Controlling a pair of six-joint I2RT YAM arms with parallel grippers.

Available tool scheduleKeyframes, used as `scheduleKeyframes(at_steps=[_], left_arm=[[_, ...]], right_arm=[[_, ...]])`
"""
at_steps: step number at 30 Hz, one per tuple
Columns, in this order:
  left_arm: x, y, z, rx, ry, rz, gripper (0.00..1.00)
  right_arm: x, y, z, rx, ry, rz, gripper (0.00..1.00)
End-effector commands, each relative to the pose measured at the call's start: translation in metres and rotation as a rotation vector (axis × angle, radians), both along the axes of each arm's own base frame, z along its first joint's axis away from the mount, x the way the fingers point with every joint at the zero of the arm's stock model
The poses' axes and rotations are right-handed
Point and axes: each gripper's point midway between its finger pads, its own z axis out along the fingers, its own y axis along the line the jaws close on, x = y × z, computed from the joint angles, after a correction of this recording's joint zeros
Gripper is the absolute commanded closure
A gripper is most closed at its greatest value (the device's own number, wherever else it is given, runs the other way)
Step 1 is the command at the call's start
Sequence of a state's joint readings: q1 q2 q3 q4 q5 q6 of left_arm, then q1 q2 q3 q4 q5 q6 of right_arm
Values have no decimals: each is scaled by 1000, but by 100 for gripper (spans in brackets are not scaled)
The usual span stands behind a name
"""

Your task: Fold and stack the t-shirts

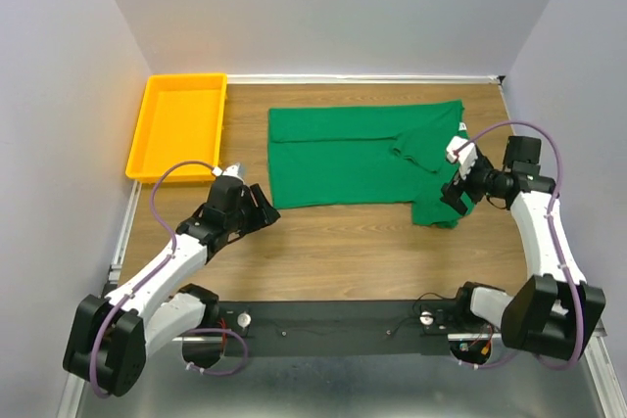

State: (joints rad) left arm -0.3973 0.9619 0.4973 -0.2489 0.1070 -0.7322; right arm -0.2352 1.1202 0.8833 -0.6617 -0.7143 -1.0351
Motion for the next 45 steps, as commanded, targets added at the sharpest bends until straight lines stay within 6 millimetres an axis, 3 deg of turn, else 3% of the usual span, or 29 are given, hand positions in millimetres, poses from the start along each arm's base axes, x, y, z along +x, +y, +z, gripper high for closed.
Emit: scheduleKeyframes(at_steps=[1, 4, 8, 13, 26, 29, 32, 36, 38, 42, 45], left_arm=[[14, -6, -4, -119, 5, 136, 36], [21, -4, -13, -98, 12, 155, 36], [29, -11, -16, -92, 34, 137, 36], [31, -10, -18, -85, 32, 136, 36], [34, -13, -26, -64, 45, 114, 36], [34, -14, -26, -69, 44, 111, 36], [33, -14, -27, -70, 44, 108, 36], [33, -14, -26, -71, 40, 107, 36], [33, -14, -25, -73, 37, 108, 36], [33, -15, -25, -72, 37, 103, 36], [34, -14, -25, -67, 36, 101, 36]], right_arm=[[-43, -14, -57, -138, 218, 64, 2], [-50, -22, -73, -181, 271, 58, 8], [-53, -35, -95, -205, 401, -12, 29], [-63, -28, -102, -170, 417, -9, 31], [-57, -29, -123, -126, 494, -82, 47], [-57, -27, -125, -130, 493, -74, 52], [-56, -21, -127, -123, 511, -64, 65], [-51, -13, -123, -117, 505, -64, 92], [-46, -10, -117, -113, 490, -63, 100], [-34, 6, -94, -92, 452, -47, 99], [-23, 29, -73, -88, 412, 11, 99]])
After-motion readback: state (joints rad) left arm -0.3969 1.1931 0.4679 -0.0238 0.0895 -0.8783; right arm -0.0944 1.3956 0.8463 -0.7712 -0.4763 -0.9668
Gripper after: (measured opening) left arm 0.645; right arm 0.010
